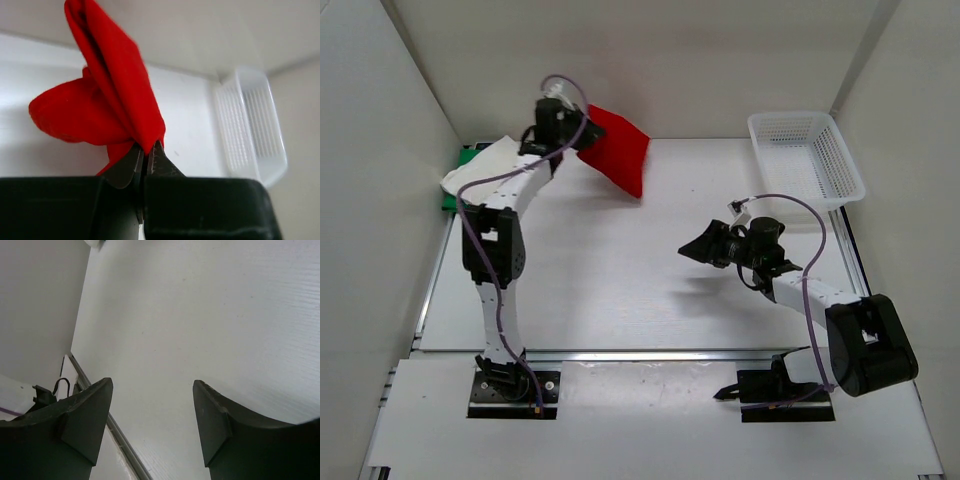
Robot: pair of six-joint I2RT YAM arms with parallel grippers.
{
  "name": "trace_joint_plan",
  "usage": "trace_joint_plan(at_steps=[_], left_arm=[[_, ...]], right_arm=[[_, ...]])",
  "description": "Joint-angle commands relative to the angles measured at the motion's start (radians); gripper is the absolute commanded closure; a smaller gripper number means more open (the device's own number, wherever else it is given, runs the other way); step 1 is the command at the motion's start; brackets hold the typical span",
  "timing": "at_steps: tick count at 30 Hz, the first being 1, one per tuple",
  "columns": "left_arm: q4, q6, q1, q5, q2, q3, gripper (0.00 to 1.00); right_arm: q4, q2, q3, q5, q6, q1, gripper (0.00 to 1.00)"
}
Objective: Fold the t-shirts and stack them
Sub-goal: Put the neatly folded tshirt into the corner of the board with the left arm
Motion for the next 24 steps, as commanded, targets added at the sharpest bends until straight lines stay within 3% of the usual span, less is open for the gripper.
trace_joint_plan(at_steps=[1, 4, 6, 7, 8, 9, 12, 19, 20, 22, 24], left_arm=[[-0.112, 0.063, 0.198, -0.003, -0.135, 0.027, 1.0], [-0.045, 0.041, 0.356, -0.007, -0.204, -0.114, 1.0], [0.025, 0.012, 0.469, -0.027, -0.241, -0.241, 0.85], [0.059, 0.0, 0.489, -0.036, -0.266, -0.324, 0.63], [0.07, -0.026, 0.552, -0.042, -0.275, -0.366, 0.1], [0.111, -0.083, 0.599, -0.03, -0.283, -0.444, 0.01], [0.184, -0.141, 0.67, 0.048, -0.323, -0.602, 0.01], [0.124, -0.097, 0.6, -0.055, -0.56, -0.778, 0.01], [0.133, -0.103, 0.582, -0.067, -0.583, -0.8, 0.02], [0.129, -0.092, 0.54, -0.072, -0.643, -0.871, 0.02], [0.13, -0.076, 0.482, -0.067, -0.723, -0.944, 0.02]], right_arm=[[0.09, 0.019, 0.007, -0.046, 0.003, 0.0, 0.36], [0.099, 0.017, 0.008, -0.063, 0.005, 0.023, 0.37], [0.093, 0.021, 0.011, -0.08, -0.001, 0.037, 0.36], [0.093, 0.027, 0.013, -0.087, -0.004, 0.055, 0.36], [0.09, 0.019, 0.007, -0.095, -0.009, 0.059, 0.37], [0.086, 0.017, 0.011, -0.098, -0.009, 0.077, 0.36], [0.076, 0.005, 0.008, -0.088, -0.018, 0.115, 0.35], [0.083, -0.048, -0.036, -0.045, -0.024, 0.197, 0.33], [0.069, -0.058, -0.047, -0.034, -0.029, 0.2, 0.3], [0.021, -0.076, -0.055, 0.029, -0.046, 0.209, 0.15], [-0.054, -0.093, -0.052, 0.092, -0.075, 0.232, 0.14]])
